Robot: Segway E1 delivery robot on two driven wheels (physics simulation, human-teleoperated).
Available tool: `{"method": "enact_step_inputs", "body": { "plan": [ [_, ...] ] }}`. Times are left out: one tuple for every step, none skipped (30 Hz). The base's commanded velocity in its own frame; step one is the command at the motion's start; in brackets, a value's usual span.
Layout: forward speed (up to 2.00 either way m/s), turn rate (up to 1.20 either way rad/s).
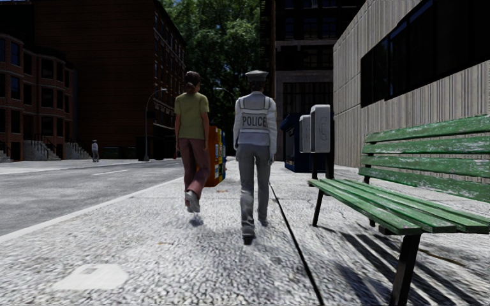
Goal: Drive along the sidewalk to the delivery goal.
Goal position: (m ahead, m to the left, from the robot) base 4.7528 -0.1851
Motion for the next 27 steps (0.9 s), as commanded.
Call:
{"method": "enact_step_inputs", "body": {
  "plan": [
    [0.96, 0.19],
    [0.96, 0.19],
    [0.96, 0.19],
    [0.96, 0.19],
    [0.96, 0.19],
    [0.96, 0.19],
    [0.96, 0.19],
    [0.96, 0.19],
    [0.96, 0.08],
    [0.96, 0.0],
    [0.96, 0.0],
    [0.96, 0.0],
    [0.96, 0.0],
    [0.96, 0.0],
    [0.96, 0.0],
    [0.96, 0.0],
    [0.96, 0.0],
    [0.96, 0.0],
    [0.96, 0.0],
    [0.96, 0.0],
    [0.96, 0.0],
    [0.96, 0.0],
    [0.96, 0.0],
    [0.97, 0.0],
    [0.97, 0.0],
    [0.99, 0.0],
    [1.24, 0.0]
  ]
}}
